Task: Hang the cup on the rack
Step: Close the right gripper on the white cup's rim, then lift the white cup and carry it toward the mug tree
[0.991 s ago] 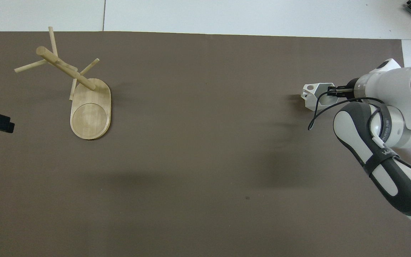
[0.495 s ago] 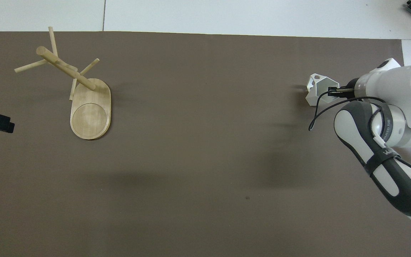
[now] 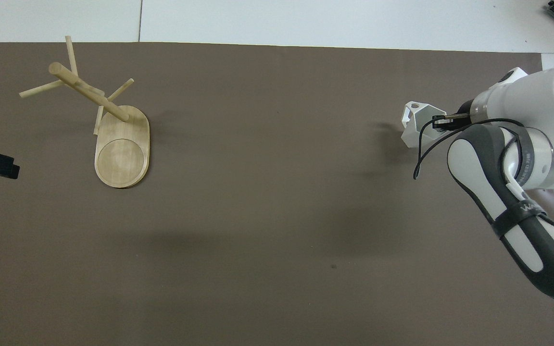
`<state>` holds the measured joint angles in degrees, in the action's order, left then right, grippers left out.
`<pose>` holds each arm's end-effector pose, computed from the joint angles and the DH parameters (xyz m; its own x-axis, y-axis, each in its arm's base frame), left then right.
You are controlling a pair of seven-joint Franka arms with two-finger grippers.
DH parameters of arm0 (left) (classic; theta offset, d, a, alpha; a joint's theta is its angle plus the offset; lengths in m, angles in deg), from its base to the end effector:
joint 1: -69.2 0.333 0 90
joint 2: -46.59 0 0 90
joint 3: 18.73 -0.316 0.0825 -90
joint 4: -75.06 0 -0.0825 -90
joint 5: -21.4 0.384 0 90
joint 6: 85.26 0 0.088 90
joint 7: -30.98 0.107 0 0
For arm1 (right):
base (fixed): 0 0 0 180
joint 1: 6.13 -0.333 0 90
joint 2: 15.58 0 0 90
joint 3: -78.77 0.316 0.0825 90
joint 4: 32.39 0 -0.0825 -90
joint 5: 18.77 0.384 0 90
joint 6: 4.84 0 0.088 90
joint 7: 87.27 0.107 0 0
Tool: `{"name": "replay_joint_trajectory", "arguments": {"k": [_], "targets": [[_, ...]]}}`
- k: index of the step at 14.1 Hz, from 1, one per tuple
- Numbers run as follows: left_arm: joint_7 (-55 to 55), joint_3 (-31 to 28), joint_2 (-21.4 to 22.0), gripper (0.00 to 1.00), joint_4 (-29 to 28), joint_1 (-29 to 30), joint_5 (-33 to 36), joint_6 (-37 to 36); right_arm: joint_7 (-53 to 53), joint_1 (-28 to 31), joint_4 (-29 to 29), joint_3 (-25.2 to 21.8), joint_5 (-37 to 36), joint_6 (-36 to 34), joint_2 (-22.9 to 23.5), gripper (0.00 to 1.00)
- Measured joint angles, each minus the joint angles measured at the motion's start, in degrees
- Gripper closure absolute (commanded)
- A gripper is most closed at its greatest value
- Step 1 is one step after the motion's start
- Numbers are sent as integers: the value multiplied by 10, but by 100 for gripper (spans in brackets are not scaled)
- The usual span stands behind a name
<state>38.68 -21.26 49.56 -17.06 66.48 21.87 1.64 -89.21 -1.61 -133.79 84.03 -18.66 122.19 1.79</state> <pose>0.5325 -0.0002 0.6306 0.9898 -0.1370 -0.0397 -0.1371 -0.9906 -0.0006 0.6517 0.0038 0.4050 0.9886 0.0374 0.1457 0.0413 -0.9989 -0.0241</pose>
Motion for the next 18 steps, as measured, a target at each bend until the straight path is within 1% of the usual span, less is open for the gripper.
{"name": "replay_joint_trajectory", "arguments": {"k": [2,3,7,8,9,11,16,18], "targets": [[0,0,0,0,0,0,0,0,-7,-2,26,33,8,-44,-11,100],[0,0,0,0,0,0,0,0,-22,-3,35,47,31,-57,-15,100],[0,0,0,0,0,0,0,0,-142,-4,54,69,219,-62,-18,100],[0,0,0,0,0,0,0,0,-160,-3,61,78,245,-62,-18,100],[0,0,0,0,0,0,0,0,-168,-3,72,91,258,-62,-19,100],[0,0,0,0,0,0,0,0,-168,-4,92,125,261,-62,-20,100],[0,0,0,0,0,0,0,0,-168,-4,116,203,267,-56,-35,100],[0,0,0,0,0,0,0,0,-194,-4,127,224,307,-56,-40,100]]}}
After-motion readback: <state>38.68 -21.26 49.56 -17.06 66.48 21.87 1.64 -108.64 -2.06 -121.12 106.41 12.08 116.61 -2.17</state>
